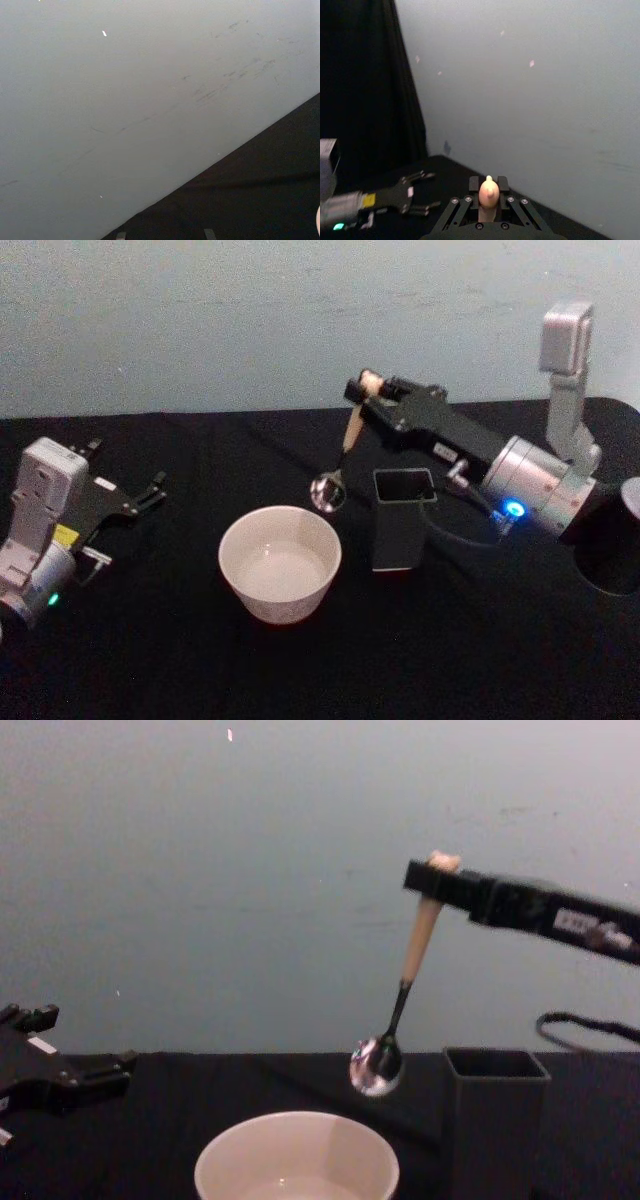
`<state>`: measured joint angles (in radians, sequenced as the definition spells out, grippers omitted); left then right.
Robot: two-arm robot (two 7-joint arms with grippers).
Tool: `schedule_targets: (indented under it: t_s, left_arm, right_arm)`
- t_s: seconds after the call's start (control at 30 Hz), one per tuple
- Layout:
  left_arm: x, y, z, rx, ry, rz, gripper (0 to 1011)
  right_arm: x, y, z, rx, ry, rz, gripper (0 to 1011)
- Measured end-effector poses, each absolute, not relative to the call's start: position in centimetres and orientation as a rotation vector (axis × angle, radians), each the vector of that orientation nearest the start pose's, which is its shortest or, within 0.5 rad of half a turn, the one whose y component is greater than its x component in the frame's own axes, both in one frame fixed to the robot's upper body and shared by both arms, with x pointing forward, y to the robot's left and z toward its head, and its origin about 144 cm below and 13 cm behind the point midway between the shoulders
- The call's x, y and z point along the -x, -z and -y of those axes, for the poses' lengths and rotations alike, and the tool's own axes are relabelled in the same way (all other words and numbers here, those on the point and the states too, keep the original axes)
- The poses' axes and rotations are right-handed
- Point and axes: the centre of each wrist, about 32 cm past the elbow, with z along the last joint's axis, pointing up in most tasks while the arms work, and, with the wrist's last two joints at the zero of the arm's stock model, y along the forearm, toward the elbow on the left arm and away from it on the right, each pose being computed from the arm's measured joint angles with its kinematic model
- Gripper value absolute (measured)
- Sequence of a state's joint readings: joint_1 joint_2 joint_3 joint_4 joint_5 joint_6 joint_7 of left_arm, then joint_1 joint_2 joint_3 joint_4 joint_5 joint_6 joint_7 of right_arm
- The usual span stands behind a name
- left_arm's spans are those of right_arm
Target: Pick up the stirring spoon with one hand, stir inside the cup, then place it back in its original position.
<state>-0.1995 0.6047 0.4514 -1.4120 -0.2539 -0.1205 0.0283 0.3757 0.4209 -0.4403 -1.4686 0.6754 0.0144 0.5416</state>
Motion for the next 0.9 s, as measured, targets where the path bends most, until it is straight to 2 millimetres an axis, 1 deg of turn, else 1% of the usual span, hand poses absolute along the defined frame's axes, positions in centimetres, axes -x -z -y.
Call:
schedule_targets:
  t_s: [0.37, 0.9]
  left_arm:
    - [-48.9, -114.0, -31.0, -0.305, -1.248, 0.285, 1001]
    - [-48.9, -114.0, -31.0, -0.304, -1.248, 0.285, 1001]
  right_arm:
    - [-53.7, -120.0, 22.3, -0.050, 0.578, 0.012, 213]
    - [-52.8, -118.7, 20.8, 0.022, 0.470, 0.029, 213]
